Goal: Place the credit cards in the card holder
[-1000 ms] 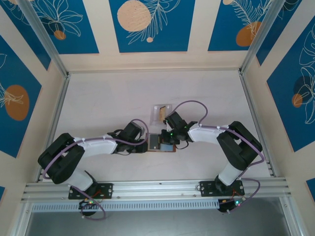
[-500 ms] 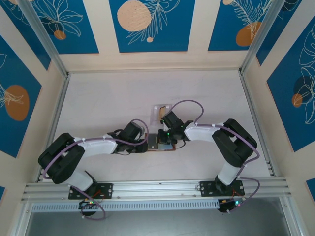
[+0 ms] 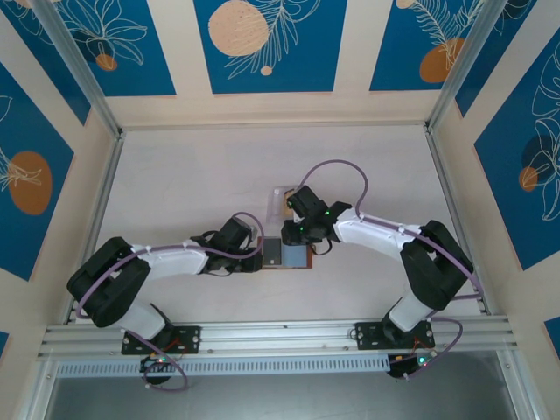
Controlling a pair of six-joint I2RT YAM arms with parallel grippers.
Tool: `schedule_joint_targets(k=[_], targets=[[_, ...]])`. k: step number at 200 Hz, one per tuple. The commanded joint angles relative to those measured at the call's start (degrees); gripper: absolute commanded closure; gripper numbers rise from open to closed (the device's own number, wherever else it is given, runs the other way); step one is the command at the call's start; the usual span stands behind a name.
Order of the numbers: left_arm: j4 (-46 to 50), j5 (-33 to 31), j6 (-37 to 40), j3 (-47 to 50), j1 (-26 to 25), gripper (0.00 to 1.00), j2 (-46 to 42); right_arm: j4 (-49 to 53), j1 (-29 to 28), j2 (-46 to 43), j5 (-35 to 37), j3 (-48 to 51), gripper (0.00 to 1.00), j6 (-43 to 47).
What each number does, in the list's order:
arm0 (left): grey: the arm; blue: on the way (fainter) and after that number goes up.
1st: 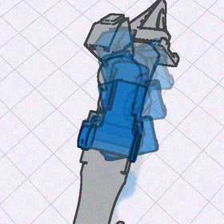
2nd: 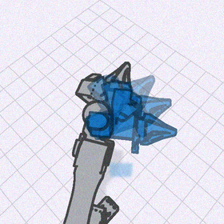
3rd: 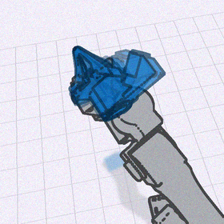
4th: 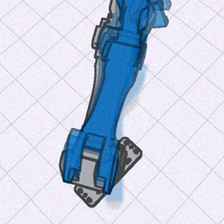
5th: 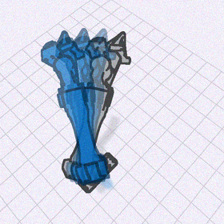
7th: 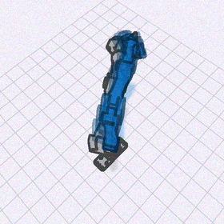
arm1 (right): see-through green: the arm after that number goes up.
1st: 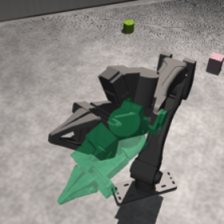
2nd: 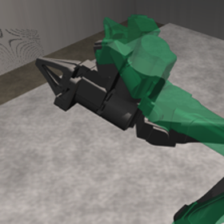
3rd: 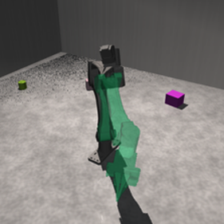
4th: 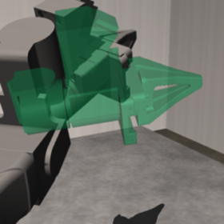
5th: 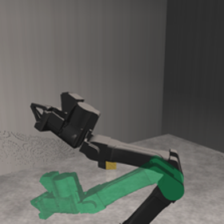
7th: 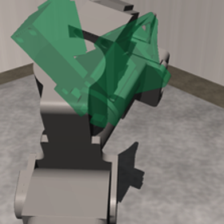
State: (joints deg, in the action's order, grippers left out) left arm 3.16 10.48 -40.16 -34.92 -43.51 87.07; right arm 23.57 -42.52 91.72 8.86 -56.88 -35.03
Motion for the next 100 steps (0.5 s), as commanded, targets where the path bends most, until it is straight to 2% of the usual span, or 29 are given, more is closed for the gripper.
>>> schedule_joint_targets(k=[1, 61, 100], targets=[[1.91, -1.34, -0.18, 3.01, -0.7, 0.81, 4.01, 4.92, 0.23, 2.81, 4.06, -1.38, 0.72, 2.68], [1.95, -1.39, -0.28, 3.06, -0.72, 0.81, 3.98, 3.86, -0.35, 8.82, 6.67, -2.0, 0.66, 3.39], [2.1, -1.41, -0.18, 2.93, -0.71, 0.81, 4.02, 5.44, -2.84, 12.52, 10.96, -2.18, 0.67, 1.83]])
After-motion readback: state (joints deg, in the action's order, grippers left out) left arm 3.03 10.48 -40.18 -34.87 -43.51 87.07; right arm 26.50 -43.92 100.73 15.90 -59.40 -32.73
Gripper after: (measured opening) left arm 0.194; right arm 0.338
